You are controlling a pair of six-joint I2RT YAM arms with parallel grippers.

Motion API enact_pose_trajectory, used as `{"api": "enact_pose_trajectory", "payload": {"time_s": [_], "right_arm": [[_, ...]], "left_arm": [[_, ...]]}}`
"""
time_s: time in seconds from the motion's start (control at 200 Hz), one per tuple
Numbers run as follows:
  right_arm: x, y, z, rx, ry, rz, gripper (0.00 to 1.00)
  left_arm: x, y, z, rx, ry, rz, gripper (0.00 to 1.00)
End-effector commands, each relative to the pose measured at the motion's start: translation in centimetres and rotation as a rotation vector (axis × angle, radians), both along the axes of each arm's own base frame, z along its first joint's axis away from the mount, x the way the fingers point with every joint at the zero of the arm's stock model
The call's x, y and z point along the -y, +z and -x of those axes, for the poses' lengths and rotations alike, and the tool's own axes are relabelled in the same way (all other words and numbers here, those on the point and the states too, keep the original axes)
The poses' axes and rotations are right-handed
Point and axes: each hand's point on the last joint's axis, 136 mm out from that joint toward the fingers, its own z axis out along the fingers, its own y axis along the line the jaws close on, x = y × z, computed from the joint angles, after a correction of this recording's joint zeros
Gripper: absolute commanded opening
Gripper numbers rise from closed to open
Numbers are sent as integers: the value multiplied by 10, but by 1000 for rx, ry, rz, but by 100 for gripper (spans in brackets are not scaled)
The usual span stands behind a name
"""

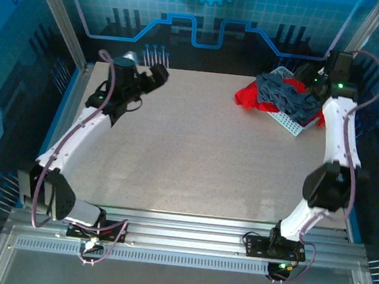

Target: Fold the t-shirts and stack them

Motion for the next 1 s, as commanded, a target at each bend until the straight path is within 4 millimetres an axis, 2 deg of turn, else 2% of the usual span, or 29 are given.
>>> {"api": "enact_pose_trajectory", "payload": {"time_s": [0.0, 0.15, 0.25, 0.33, 0.38, 0.495, 0.585, 0.715, 0.865, 0.995], "right_arm": [[-12, -39, -1, -161, 49, -162, 65], [-14, -77, -30, -181, -8, -316, 62], [-14, -98, -44, -190, -78, -423, 62], [-12, -106, -53, -183, -115, -462, 58], [-9, -112, -57, -184, -139, -479, 49], [-3, -106, -63, -150, -161, -469, 14], [-3, -78, -67, -81, -130, -409, 0], [-11, -20, -63, 35, -57, -296, 0], [-37, 77, -39, 251, 51, -196, 0], [-82, 164, 0, 445, 186, -120, 0]], "left_arm": [[49, 4, 24, -78, -180, 117, 99], [78, -3, 39, -99, -249, 119, 97], [84, -8, 46, -121, -260, 130, 96], [84, -8, 49, -125, -259, 133, 94], [83, -8, 50, -121, -254, 130, 94], [80, -4, 51, -112, -248, 111, 92], [79, -2, 52, -106, -250, 104, 91], [77, -7, 51, -115, -237, 96, 90], [75, -12, 50, -124, -226, 86, 89], [70, -13, 49, -122, -204, 63, 88]]}}
